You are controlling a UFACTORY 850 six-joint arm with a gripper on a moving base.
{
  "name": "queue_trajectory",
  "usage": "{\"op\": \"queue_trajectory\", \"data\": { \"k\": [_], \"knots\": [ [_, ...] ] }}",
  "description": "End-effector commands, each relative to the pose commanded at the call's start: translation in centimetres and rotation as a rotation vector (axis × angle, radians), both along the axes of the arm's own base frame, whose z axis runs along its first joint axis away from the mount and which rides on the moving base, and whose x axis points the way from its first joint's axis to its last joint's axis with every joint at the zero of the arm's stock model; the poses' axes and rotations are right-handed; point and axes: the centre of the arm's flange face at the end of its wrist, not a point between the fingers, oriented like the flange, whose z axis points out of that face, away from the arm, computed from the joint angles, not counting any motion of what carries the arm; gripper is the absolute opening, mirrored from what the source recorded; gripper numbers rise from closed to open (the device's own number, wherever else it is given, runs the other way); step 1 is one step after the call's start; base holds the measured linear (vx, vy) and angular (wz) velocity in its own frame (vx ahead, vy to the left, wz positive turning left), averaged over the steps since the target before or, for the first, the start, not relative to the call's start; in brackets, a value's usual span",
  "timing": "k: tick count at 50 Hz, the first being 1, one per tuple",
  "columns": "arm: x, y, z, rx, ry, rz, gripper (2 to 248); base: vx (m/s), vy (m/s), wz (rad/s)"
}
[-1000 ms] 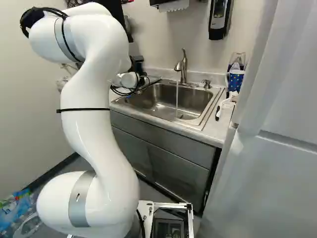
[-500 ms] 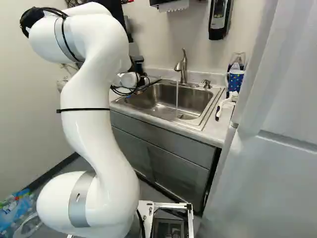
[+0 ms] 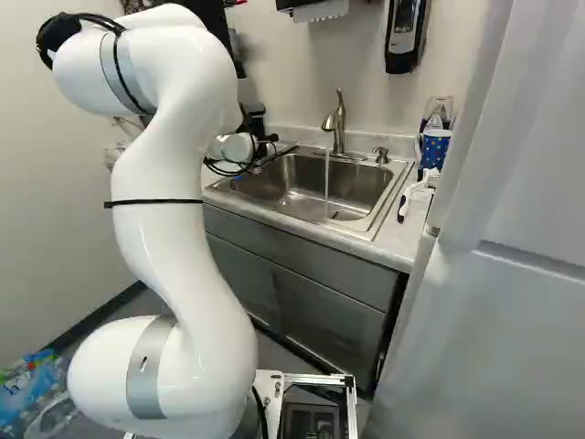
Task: Rinse the cup and place it in the tray
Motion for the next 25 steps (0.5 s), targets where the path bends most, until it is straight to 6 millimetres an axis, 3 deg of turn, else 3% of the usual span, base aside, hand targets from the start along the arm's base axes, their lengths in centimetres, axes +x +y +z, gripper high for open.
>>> {"op": "queue_trajectory", "data": {
  "k": [25],
  "knots": [
    [-0.1,0.0,2.8,0.006,-0.044,0.0,247,0.0,0.0,0.0]
  ]
}}
